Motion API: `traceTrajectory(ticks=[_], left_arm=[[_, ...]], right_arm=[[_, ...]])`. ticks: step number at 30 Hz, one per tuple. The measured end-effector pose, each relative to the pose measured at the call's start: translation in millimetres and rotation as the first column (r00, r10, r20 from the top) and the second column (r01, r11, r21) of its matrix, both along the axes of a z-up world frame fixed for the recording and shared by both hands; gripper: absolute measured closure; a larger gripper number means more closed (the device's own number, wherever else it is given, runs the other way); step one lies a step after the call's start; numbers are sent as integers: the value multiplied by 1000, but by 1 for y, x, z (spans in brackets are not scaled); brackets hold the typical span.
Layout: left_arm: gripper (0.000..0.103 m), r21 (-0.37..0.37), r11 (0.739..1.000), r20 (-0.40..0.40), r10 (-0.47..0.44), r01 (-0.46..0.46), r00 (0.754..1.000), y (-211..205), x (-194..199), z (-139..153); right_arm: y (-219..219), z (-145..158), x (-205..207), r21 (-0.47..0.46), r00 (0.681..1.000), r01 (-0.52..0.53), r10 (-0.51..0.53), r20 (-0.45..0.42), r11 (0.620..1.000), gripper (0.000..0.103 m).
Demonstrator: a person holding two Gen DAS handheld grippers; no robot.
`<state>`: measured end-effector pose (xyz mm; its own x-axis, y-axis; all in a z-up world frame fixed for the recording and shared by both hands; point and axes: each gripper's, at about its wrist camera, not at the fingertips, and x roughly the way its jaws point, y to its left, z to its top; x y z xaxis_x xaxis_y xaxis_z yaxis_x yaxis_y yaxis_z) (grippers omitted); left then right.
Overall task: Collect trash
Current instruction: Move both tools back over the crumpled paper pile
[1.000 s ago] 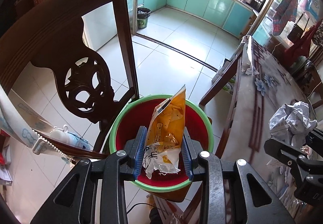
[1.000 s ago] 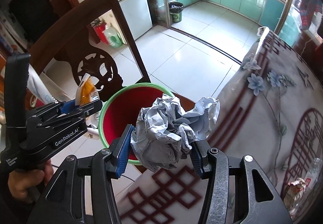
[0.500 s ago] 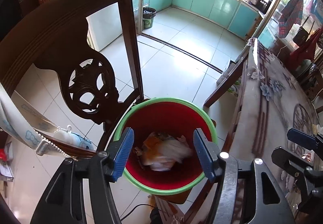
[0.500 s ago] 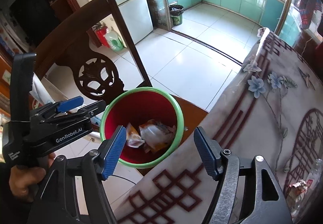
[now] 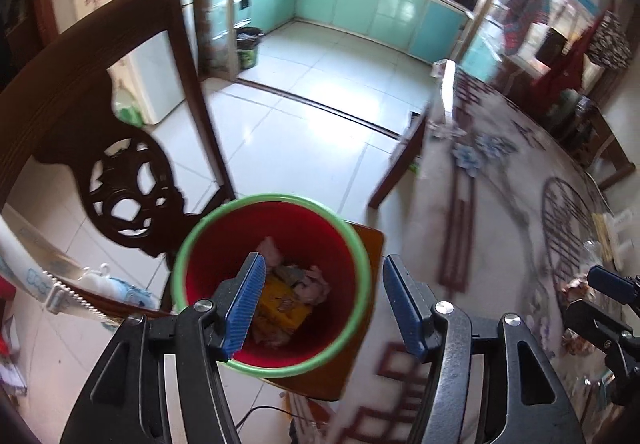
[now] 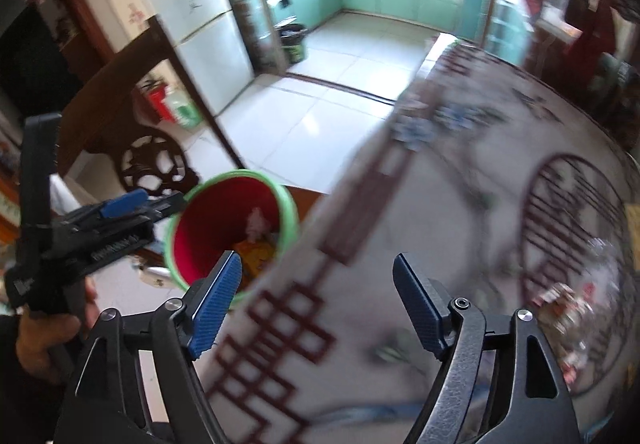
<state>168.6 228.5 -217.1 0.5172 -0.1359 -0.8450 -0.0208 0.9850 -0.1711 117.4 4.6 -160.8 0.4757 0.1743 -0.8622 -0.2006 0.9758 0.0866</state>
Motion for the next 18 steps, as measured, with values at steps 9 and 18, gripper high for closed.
traceTrajectory(ticks=[9, 18], left_arm=[[43, -13, 990, 26, -143, 144, 989, -92, -20, 18], [43, -19, 980, 13, -196, 196, 981, -192, -41, 27]], right_arm=[[-153, -17, -40, -179, 974, 197, -214, -80, 964, 21], [-259, -57, -57, -92, 936, 273, -287, -203, 958, 21]])
